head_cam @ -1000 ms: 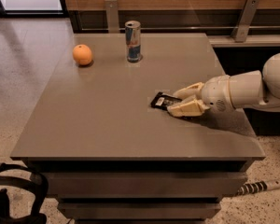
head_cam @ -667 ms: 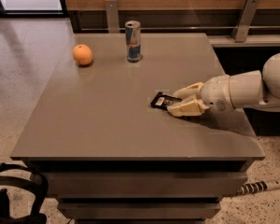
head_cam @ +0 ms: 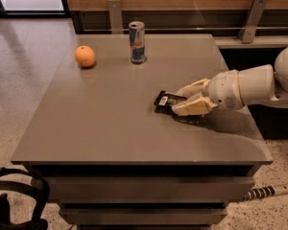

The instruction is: Pick rxbar chocolate

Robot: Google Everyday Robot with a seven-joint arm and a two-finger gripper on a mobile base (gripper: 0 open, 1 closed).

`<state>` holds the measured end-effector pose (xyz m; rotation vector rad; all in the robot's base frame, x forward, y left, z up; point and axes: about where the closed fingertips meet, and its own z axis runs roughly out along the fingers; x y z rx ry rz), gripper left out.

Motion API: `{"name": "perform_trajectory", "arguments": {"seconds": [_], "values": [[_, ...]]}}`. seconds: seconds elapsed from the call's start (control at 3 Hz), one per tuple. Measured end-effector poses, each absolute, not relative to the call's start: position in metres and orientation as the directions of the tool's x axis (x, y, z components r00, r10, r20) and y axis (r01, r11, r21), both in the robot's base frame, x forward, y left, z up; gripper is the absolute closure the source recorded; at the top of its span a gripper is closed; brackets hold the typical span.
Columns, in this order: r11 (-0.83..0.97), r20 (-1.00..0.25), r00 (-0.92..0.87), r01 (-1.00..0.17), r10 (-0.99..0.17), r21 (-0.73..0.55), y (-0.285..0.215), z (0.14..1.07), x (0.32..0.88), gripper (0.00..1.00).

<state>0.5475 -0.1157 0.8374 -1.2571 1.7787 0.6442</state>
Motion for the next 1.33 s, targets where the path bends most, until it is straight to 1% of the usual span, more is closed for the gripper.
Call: {"name": "perform_trajectory", "arguments": {"seconds": [0.67, 1.33], "values": [[0.292, -0.865, 0.002, -0.941, -0.501, -0.171, -0.109, 0.905, 0.542, 1.0], [0.249, -0.864, 0.137, -0.925, -0.484, -0.286, -0.107, 0.961, 0.531, 1.0]]}}
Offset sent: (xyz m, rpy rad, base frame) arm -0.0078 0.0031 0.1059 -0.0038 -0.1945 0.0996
